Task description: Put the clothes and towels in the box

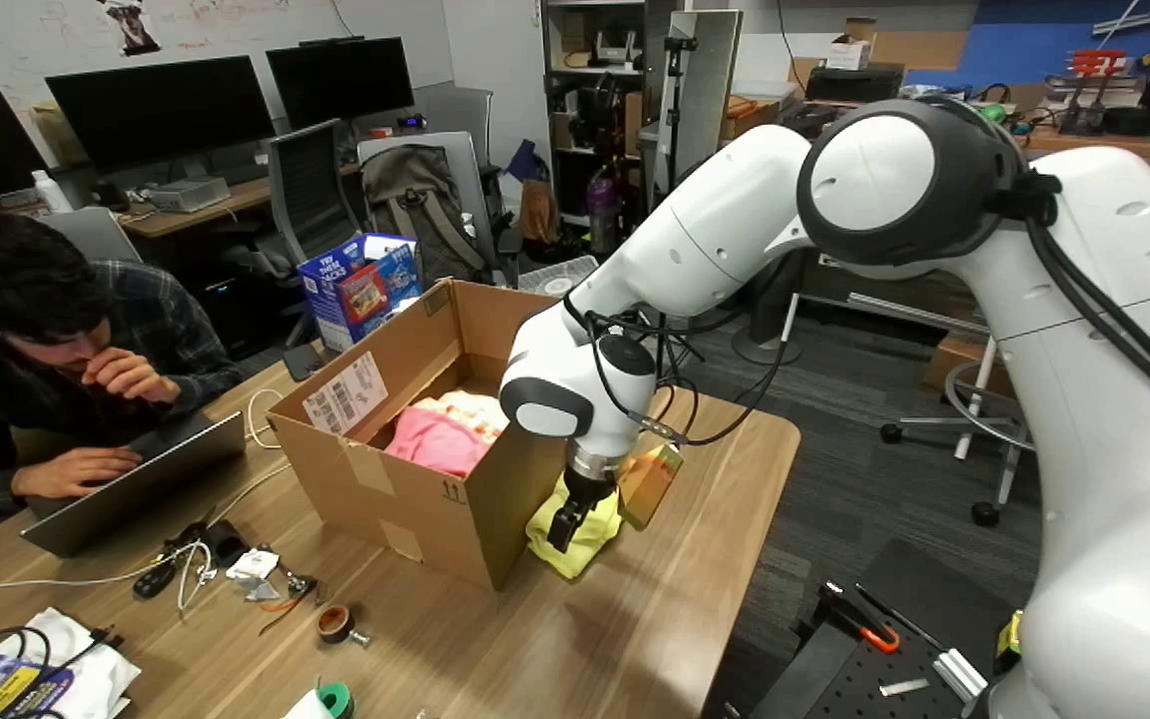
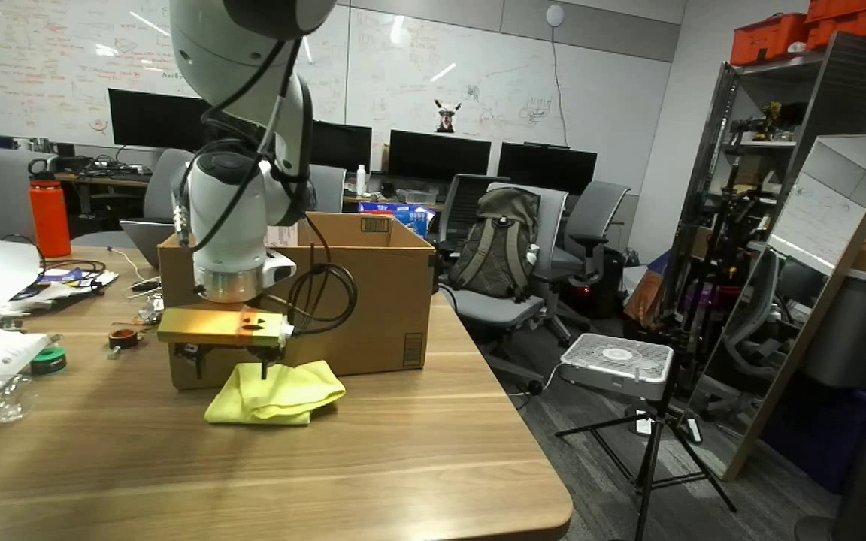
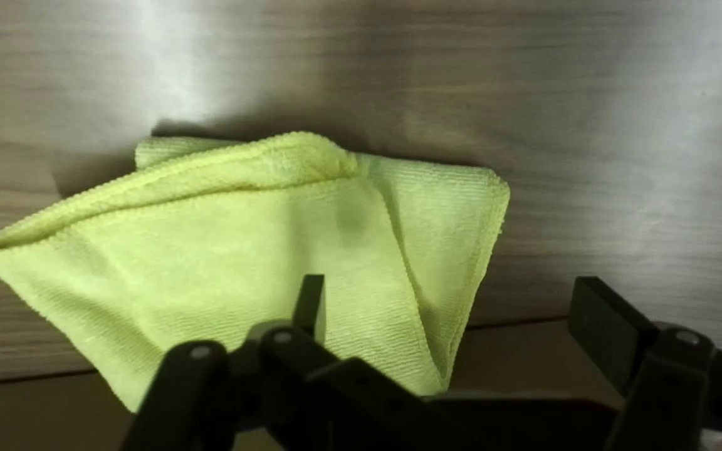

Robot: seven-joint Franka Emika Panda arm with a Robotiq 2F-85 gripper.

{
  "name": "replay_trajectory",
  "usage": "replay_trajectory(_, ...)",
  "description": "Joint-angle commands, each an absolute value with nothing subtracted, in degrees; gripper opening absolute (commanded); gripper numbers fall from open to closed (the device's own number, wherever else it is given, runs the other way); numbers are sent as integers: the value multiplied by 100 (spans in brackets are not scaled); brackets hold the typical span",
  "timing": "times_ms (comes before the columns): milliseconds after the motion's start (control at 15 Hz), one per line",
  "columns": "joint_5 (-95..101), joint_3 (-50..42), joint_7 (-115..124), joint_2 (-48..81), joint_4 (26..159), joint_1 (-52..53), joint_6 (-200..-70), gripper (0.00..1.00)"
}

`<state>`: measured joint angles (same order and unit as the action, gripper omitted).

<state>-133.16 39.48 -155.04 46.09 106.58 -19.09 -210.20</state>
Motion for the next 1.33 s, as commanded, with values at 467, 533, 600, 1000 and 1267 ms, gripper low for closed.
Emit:
replay_trajectory(467,-12662,3400,-15426,4759,10504,-1535,-20764,100)
replay_trajectory(533,-12643,3352,-15421,4778,10504,-1502,-20753,100)
replay_trajectory(600,-12623,3308,-15402,4808,10491,-1469,-20747,100)
replay_trajectory(1000,-12586,2997,-15335,4941,10421,-1232,-20672,100)
replay_trajectory(1267,-12637,2912,-15371,5103,10255,-1163,-20599,100)
